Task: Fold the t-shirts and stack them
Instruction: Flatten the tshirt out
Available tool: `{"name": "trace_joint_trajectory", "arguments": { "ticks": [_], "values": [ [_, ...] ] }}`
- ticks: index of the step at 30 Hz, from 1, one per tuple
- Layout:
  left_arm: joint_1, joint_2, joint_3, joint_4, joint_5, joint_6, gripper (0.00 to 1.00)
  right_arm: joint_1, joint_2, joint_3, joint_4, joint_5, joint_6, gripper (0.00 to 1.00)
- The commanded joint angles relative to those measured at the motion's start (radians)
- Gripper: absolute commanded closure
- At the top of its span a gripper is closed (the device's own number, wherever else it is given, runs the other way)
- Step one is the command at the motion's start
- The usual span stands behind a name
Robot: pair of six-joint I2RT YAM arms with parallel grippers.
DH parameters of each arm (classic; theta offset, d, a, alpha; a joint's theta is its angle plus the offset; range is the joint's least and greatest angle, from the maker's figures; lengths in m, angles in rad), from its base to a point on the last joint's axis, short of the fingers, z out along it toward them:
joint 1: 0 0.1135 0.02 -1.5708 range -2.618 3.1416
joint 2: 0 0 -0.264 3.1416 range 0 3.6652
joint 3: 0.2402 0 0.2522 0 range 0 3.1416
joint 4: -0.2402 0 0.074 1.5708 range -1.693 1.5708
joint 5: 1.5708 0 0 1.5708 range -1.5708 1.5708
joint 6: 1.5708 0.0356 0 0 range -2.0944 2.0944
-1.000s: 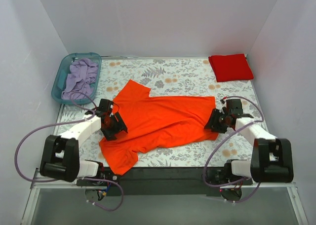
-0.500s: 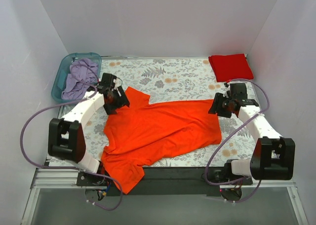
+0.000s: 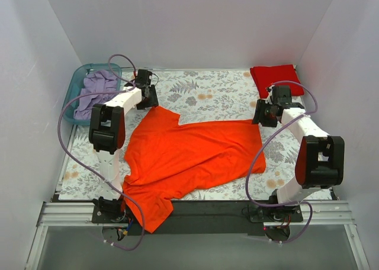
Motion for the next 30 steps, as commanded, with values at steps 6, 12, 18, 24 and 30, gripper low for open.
{"name": "trace_joint_trajectory", "arguments": {
  "ticks": [6,12,18,24,30],
  "values": [
    [0.003,0.065,0.078,0.038,0.023,0.118,0.47,0.000,0.009,0.001,0.041,0.007,-0.029,0.42],
    [0.003,0.086,0.060,0.038,0.081,0.124,0.48,0.000,0.025,0.003,0.049,0.008,-0.031,0.43],
    [0.003,0.106,0.011,0.036,0.092,0.135,0.63,0.000,0.055,0.006,0.059,0.004,-0.034,0.43],
    [0.003,0.132,-0.031,0.034,0.112,0.131,0.84,0.002,0.094,0.014,0.085,0.010,-0.077,0.41],
    [0.003,0.115,-0.079,0.073,0.122,0.143,1.00,0.002,0.129,0.020,0.113,0.019,-0.126,0.36]
  ]
}}
